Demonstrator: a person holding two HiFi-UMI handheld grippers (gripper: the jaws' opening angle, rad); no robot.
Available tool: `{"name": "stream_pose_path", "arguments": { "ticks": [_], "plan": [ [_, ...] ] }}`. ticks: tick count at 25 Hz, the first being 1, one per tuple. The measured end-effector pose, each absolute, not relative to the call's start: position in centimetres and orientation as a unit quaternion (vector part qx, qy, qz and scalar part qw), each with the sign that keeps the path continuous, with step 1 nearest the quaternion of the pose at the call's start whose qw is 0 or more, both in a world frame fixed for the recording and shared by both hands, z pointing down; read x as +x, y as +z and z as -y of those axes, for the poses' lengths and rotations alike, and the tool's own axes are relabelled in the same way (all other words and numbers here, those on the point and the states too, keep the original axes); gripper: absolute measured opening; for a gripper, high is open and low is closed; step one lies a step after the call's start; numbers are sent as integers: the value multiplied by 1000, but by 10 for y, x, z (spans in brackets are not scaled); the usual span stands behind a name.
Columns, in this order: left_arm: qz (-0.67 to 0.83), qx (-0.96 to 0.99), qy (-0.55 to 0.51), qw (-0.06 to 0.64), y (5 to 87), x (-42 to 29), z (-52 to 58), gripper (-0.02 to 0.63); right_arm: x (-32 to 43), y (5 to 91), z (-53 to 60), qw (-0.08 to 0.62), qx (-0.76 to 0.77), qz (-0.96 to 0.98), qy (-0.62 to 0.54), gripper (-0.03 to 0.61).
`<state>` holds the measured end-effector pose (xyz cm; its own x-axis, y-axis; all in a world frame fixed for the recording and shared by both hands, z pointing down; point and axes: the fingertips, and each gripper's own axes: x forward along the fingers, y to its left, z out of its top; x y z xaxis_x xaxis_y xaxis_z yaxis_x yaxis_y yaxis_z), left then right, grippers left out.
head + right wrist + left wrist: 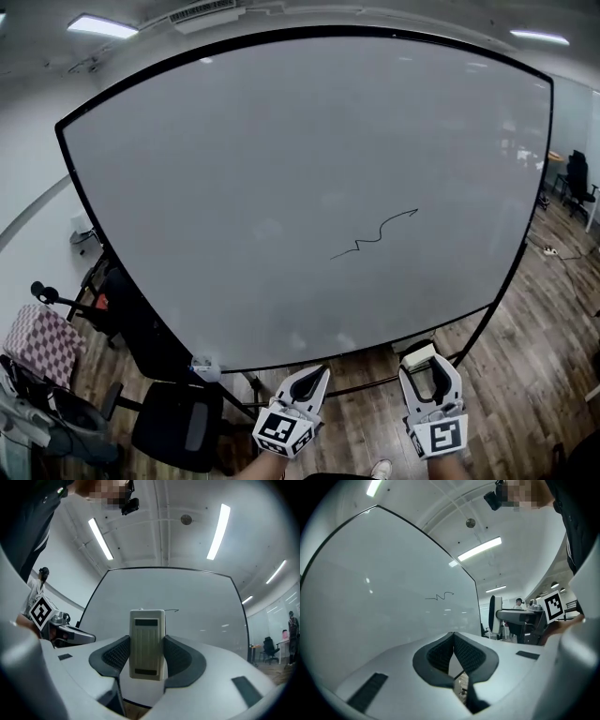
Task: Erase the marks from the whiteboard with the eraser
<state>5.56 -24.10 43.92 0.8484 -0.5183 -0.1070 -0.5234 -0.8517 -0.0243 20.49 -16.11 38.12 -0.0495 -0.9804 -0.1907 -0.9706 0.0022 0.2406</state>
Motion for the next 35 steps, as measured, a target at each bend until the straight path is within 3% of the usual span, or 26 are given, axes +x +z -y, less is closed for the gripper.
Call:
{"name": "stream_pose_path", "arguments": {
  "ticks": [19, 35],
  "plan": [
    [-405, -909, 71, 71, 427, 79, 284, 20, 214, 381, 261, 5, 539, 816, -208, 245],
    [-432, -895, 69, 87, 397, 68, 329, 20, 262, 323, 318, 47, 625, 740, -243, 244]
  ]
}}
